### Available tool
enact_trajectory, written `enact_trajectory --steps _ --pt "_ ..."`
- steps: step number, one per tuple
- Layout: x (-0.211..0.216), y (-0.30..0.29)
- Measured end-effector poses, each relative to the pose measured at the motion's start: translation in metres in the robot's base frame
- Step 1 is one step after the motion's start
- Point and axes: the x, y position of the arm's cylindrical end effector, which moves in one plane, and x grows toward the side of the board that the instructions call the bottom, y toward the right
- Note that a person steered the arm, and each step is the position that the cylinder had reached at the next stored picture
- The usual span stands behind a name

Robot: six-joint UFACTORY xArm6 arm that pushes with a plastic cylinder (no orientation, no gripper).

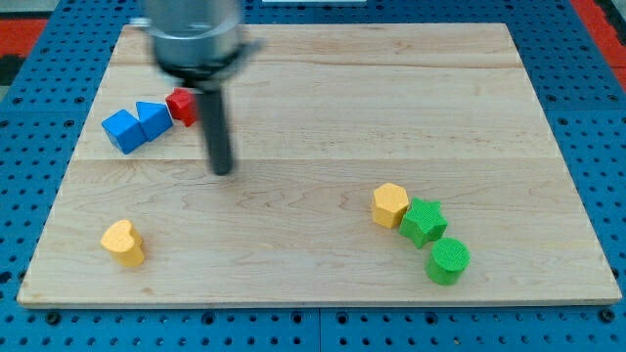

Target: Move the yellow heart in between the green blocks

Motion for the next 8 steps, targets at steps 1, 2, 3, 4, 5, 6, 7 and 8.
enact_trajectory --steps 1,2,3,4,5,6,7,8 --pt "0.042 -0.063" --pt "0.076 -0.118" --pt "0.092 -0.102" --pt "0.103 -0.039" --pt "0.109 -0.054" --pt "0.115 -0.009" --pt "0.116 0.068" --pt "0.116 0.169"
